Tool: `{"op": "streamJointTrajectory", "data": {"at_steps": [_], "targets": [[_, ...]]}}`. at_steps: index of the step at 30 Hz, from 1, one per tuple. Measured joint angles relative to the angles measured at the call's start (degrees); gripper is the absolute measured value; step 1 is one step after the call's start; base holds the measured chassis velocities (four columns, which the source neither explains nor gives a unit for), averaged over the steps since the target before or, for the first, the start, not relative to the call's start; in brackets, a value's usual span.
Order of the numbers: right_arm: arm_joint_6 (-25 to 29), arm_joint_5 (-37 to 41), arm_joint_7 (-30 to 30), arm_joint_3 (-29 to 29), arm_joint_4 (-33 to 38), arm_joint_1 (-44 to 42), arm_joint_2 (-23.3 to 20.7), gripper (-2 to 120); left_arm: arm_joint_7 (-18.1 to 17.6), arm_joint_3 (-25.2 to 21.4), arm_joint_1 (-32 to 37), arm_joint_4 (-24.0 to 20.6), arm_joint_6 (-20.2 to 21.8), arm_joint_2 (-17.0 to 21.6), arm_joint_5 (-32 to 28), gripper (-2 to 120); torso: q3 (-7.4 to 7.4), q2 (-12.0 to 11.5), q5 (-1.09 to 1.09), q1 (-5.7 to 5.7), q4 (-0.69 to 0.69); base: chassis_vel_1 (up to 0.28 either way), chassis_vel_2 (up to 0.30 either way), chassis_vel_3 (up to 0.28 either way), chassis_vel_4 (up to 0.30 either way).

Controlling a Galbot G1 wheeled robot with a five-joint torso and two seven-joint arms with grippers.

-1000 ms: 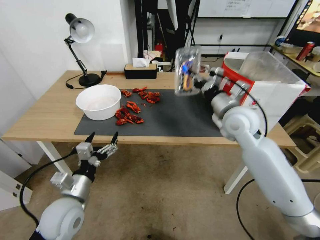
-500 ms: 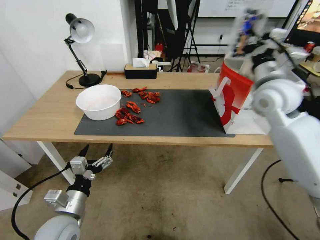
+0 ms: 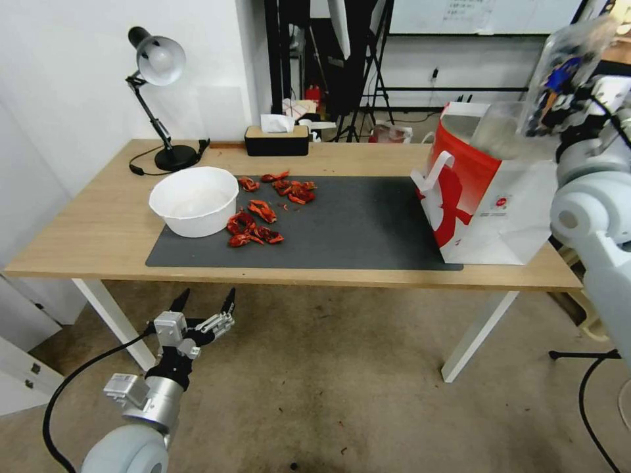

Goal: Close the takeout container lid, then place the container into the takeout bag.

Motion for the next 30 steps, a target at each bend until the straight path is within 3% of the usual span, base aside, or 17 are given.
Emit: {"op": "streamJointTrajectory", "data": {"at_steps": [5, 21, 30], "targets": [[-0.6, 1.0, 0.7, -0.3, 0.2, -0.8, 0.9, 4, -0.1, 0.9, -0.1, -0.2, 0.2, -0.6, 0.2, 100, 0.00, 0.0, 0.00, 0.00, 0.01, 0.000, 0.000, 0.000, 0.000], [-1.2, 2.9, 2.5, 0.0, 0.5, -3.8, 4.3, 62, -0.7, 0.8, 0.1, 0.2, 0.2, 0.0, 0.1, 100, 0.00, 0.0, -0.02, 0.00, 0.00, 0.000, 0.000, 0.000, 0.000], [1.4, 4.4, -0.4, -0.4, 0.7, -3.2, 4.7, 98, -0.9, 0.8, 0.1, 0.2, 0.3, -0.1, 0.1, 100, 0.00, 0.0, 0.00, 0.00, -0.01, 0.000, 0.000, 0.000, 0.000]]}}
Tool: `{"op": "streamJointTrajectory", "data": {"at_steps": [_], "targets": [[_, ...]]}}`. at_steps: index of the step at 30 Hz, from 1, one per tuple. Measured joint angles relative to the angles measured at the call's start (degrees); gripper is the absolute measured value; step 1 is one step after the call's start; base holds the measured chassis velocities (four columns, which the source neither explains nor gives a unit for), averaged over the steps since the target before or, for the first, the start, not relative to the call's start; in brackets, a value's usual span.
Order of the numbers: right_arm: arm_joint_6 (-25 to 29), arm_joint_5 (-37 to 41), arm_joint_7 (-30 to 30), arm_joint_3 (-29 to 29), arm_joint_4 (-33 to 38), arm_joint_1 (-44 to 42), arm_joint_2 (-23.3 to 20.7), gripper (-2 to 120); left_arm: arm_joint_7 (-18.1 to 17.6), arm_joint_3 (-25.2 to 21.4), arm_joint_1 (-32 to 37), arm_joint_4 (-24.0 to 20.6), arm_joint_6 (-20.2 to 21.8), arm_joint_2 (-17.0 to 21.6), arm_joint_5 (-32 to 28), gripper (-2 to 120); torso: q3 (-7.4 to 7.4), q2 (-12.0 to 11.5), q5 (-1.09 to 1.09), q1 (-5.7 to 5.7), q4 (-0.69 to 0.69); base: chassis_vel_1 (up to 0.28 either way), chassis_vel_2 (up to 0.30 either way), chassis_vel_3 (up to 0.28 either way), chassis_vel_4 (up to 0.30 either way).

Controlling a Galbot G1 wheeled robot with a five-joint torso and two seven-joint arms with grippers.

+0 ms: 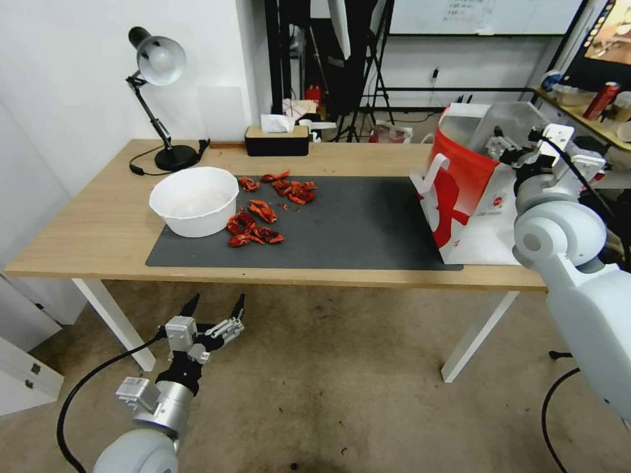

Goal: Close the takeout container lid, then place the container into the takeout bag.

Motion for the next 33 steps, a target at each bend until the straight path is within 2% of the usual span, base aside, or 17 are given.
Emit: {"op": "streamJointTrajectory", "data": {"at_steps": [9, 15, 17, 18, 20, 21, 23, 25, 27, 28, 31, 33], "targets": [[3.4, 2.6, -5.2, -0.7, 2.5, 1.9, -1.3, 100, 0.2, -0.9, -0.1, 0.0, 0.1, -0.2, 0.1, 100, 0.00, 0.0, 0.00, 0.00, 0.01, 0.000, 0.000, 0.000, 0.000], [6.4, 3.4, -13.6, -0.6, 5.3, -0.2, -2.9, 100, 0.2, -2.8, 0.1, -0.1, -0.1, -0.1, 0.2, 100, 0.00, 0.0, 0.00, 0.00, 0.01, 0.000, 0.000, 0.000, 0.000], [7.4, 2.5, -19.0, -0.2, 7.5, -3.7, -3.6, 100, 0.3, -3.7, 0.4, -0.1, -0.8, -0.4, 0.8, 100, 0.00, 0.0, -0.02, 0.00, 0.01, 0.000, 0.000, 0.000, 0.000], [7.4, 2.5, -19.0, -0.2, 7.5, -3.7, -3.6, 100, 0.3, -3.7, 0.4, -0.1, -0.8, -0.4, 0.8, 100, 0.00, 0.0, -0.02, 0.00, 0.01, 0.000, 0.000, 0.000, 0.000], [8.5, 0.2, -22.5, 0.2, 10.6, -9.7, -4.2, 100, 0.3, -4.3, 0.9, 0.7, -2.3, -0.9, 2.0, 100, 0.00, 0.0, 0.00, 0.00, 0.01, 0.000, 0.000, 0.000, 0.000], [8.5, 0.2, -22.5, 0.2, 10.6, -9.7, -4.2, 100, 0.3, -4.3, 0.9, 0.7, -2.3, -0.9, 2.0, 100, 0.00, 0.0, 0.00, 0.00, 0.01, 0.000, 0.000, 0.000, 0.000], [9.5, -2.6, -24.1, 1.3, 13.1, -15.4, -4.3, 100, 0.8, -4.5, 1.0, 1.4, -3.2, -1.0, 2.3, 100, -0.01, 0.0, -0.01, 0.00, 0.00, 0.000, 0.000, 0.000, 0.000], [9.7, -3.0, -24.3, 1.4, 13.4, -16.1, -4.3, 100, 0.9, -4.5, 1.0, 1.5, -3.3, -1.0, 2.3, 100, 0.00, 0.0, -0.01, -0.01, -0.01, 0.000, 0.000, 0.000, 0.000], [11.8, -7.2, -26.0, 2.3, 14.9, -22.6, -3.4, 100, 2.0, -5.1, 1.0, 2.3, -3.6, -1.1, 2.4, 100, 0.00, 0.0, 0.00, -0.01, -0.01, 0.000, 0.000, 0.000, 0.000], [11.8, -7.2, -26.0, 2.3, 14.9, -22.6, -3.4, 100, 2.0, -5.1, 1.0, 2.3, -3.6, -1.1, 2.4, 100, 0.00, 0.0, 0.00, -0.01, -0.01, 0.000, 0.000, 0.000, 0.000], [16.0, -12.2, -28.3, 4.1, 16.3, -32.7, -0.8, 100, 2.6, -6.1, 1.8, 2.5, -4.0, -1.3, 2.5, 100, 0.00, 0.0, 0.00, -0.01, 0.01, 0.000, 0.000, 0.000, 0.000], [17.4, -13.8, -28.7, 4.6, 16.3, -35.2, 0.0, 100, 2.5, -6.3, 1.8, 2.7, -4.1, -1.3, 2.5, 100, 0.00, 0.0, 0.00, -0.01, 0.00, 0.000, 0.000, 0.000, 0.000]]}}
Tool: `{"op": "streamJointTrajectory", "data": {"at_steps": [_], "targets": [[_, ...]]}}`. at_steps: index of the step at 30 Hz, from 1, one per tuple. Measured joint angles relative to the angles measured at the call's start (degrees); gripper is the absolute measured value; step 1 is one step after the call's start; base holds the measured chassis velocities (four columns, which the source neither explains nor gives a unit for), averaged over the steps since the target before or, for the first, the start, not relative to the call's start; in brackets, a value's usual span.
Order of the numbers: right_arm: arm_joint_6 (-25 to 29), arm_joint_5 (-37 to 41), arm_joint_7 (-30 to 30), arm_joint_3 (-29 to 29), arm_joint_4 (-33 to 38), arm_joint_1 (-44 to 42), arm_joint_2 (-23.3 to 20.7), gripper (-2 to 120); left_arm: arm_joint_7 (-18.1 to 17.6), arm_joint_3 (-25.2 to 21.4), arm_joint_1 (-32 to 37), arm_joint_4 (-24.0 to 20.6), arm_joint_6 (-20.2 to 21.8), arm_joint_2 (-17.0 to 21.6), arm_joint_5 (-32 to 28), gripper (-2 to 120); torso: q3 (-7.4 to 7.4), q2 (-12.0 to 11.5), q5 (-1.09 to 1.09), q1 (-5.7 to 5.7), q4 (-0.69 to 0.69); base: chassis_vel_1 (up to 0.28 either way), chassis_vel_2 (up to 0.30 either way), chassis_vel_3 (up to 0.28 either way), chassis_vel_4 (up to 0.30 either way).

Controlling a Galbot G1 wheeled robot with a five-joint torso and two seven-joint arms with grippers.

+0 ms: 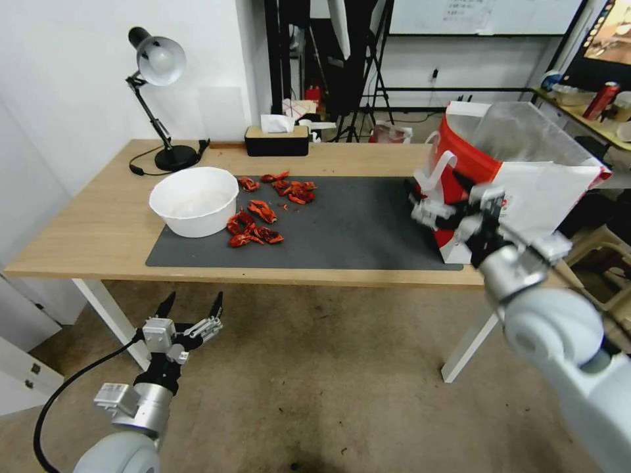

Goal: Close the takeout container lid, then place the container into the takeout bag.

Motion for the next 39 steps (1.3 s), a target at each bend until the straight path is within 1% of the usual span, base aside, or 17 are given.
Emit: {"op": "streamJointTrajectory", "data": {"at_steps": [2, 3, 5, 6, 8, 10, 11, 16, 19, 28, 39], "targets": [[2.3, -3.0, -0.6, 1.0, 0.0, -4.8, 1.8, 100, -0.1, -0.1, 0.2, 0.4, -0.3, -0.2, 0.1, 100, 0.00, 0.0, -0.01, 0.00, 0.00, 0.000, 0.000, 0.000, 0.000], [2.3, -3.0, -0.6, 1.0, 0.0, -4.8, 1.8, 100, -0.1, -0.1, 0.2, 0.4, -0.3, -0.2, 0.1, 100, 0.00, 0.0, -0.01, 0.00, 0.00, 0.000, 0.000, 0.000, 0.000], [5.8, -6.2, -1.2, 1.4, -0.5, -9.3, 3.7, 100, -0.1, -0.1, 0.3, 0.8, -0.7, -0.4, 0.6, 100, 0.00, 0.0, -0.02, 0.00, 0.00, 0.000, 0.000, 0.000, 0.000], [7.6, -8.2, -1.3, 1.3, -1.0, -11.5, 4.9, 100, -0.1, 0.1, 0.4, 1.1, -0.9, -0.6, 1.0, 100, 0.00, 0.0, -0.01, 0.00, 0.00, 0.000, 0.000, 0.000, 0.000], [8.6, -9.3, -1.2, 1.2, -1.2, -12.7, 5.6, 100, -0.2, 0.2, 0.4, 1.2, -1.1, -0.6, 1.2, 100, 0.00, 0.0, -0.01, 0.00, 0.01, 0.000, 0.000, 0.000, 0.000], [11.6, -13.0, -0.4, 0.4, -2.1, -16.5, 8.0, 100, -0.3, 0.6, 0.4, 1.5, -1.5, -0.9, 1.6, 100, 0.00, 0.0, -0.01, 0.00, -0.02, 0.000, 0.000, 0.000, 0.000], [12.6, -14.3, 0.0, 0.0, -2.7, -17.6, 8.8, 100, -0.3, 0.8, 0.4, 1.6, -1.8, -0.9, 1.6, 100, 0.00, 0.0, -0.01, 0.00, 0.00, 0.000, 0.000, 0.000, 0.000], [15.1, -16.1, 0.9, -0.9, -4.9, -19.8, 10.8, 100, -0.1, 1.9, 0.2, 2.3, -3.5, -1.2, 1.4, 100, 0.00, 0.0, -0.02, 0.00, 0.00, 0.000, 0.000, 0.000, 0.000], [17.5, -17.0, 1.5, -1.6, -6.6, -21.0, 12.7, 100, 0.2, 3.1, 0.2, 2.9, -5.4, -2.1, 2.5, 100, 0.00, 0.0, 0.00, 0.00, 0.00, 0.000, 0.000, 0.000, 0.000], [18.5, -17.1, 2.9, -2.4, -8.6, -21.5, 14.4, 100, 0.4, 4.9, 0.3, 4.5, -8.3, -3.6, 5.0, 100, 0.00, 0.0, -0.01, 0.00, 0.00, 0.000, 0.000, 0.000, 0.000], [18.9, -16.8, 3.3, -2.7, -9.3, -20.8, 14.5, 100, 0.1, 5.2, 0.3, 4.7, -8.7, -4.0, 5.5, 100, 0.00, 0.0, 0.00, 0.00, 0.00, 0.000, 0.000, 0.000, 0.000]]}}
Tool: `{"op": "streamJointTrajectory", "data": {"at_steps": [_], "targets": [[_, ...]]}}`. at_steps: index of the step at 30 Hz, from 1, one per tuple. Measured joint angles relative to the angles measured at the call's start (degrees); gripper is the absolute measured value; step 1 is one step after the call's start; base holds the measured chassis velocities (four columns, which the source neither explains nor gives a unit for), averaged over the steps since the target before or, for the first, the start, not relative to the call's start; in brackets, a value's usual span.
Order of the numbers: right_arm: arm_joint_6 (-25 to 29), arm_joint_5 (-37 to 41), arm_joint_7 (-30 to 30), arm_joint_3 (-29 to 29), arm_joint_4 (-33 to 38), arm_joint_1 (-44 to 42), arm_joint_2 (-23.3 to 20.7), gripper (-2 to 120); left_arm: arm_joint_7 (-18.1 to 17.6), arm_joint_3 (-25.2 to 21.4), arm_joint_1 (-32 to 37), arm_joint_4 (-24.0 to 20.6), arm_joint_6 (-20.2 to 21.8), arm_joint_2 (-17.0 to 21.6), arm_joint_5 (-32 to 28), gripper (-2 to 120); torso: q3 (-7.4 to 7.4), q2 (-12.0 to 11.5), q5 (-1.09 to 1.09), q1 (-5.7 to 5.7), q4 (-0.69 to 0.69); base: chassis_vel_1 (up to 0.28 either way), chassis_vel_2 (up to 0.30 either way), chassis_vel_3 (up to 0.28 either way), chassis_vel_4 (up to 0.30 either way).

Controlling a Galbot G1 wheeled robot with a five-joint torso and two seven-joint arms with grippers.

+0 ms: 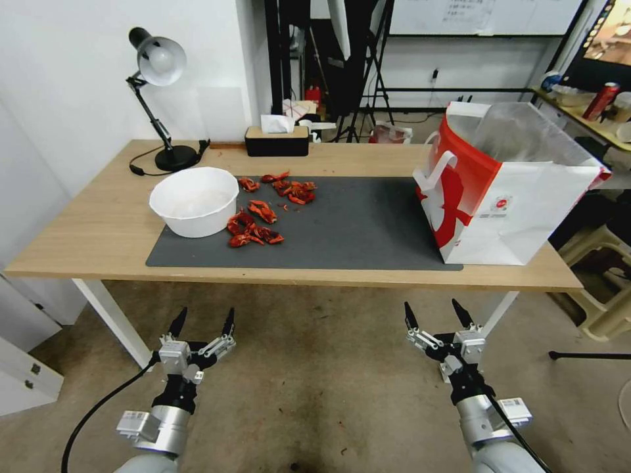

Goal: Close the takeout container lid, then place the container into the takeout bag.

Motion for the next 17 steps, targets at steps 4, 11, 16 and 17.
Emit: {"op": "streamJointTrajectory", "data": {"at_steps": [4, 11, 16, 17], "targets": [[0.0, 0.0, 0.0, 0.0, 0.0, 0.0, 0.0, 100, 0.0, 0.0, 0.0, 0.0, 0.0, 0.0, 0.0, 100, 0.00, 0.0, 0.00, 0.00, 0.00, 0.000, 0.000, 0.000, 0.000], [0.0, 0.1, 0.0, 0.0, 0.0, 0.1, 0.0, 100, 0.0, 0.0, 0.0, 0.0, 0.0, 0.0, 0.0, 100, 0.00, 0.0, 0.00, 0.00, 0.00, 0.000, 0.000, 0.000, 0.000], [-0.1, 0.1, 0.0, 0.0, 0.0, 0.1, -0.1, 100, -0.1, 0.0, 0.0, 0.0, 0.0, 0.0, 0.0, 100, 0.00, 0.0, 0.00, 0.01, 0.00, 0.000, 0.000, 0.000, 0.000], [-0.1, 0.1, 0.0, 0.0, 0.0, 0.1, -0.1, 100, -0.1, 0.0, 0.0, 0.0, 0.0, 0.0, 0.0, 100, 0.00, 0.0, 0.00, 0.00, 0.00, 0.000, 0.000, 0.000, 0.000]]}}
